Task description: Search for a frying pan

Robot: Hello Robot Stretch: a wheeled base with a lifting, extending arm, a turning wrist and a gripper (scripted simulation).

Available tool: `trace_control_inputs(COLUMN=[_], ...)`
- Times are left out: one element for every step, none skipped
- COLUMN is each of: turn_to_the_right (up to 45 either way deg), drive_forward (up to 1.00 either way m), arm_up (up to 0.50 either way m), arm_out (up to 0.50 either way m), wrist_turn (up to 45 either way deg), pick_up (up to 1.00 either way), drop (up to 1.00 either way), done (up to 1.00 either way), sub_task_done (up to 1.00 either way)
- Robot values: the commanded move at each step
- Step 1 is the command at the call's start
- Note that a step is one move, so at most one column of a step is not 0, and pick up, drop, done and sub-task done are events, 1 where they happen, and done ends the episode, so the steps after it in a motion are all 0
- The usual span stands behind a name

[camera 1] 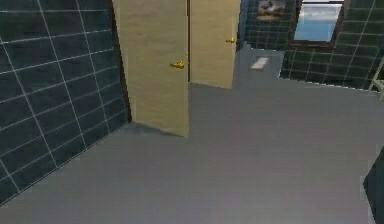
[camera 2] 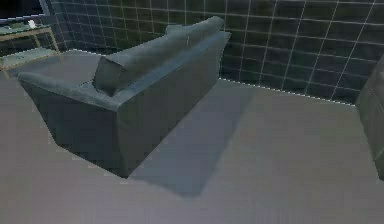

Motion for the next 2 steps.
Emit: trace_control_inputs(turn_to_the_right=[0.0, 6.0], drive_forward=[0.05, 0.0], arm_up=[0.0, 0.0], arm_out=[0.0, 0.0], wrist_turn=[0.0, 0.0], pick_up=[0.0, 0.0], drop=[0.0, 0.0], done=[0.0, 0.0], sub_task_done=[0.0, 0.0])
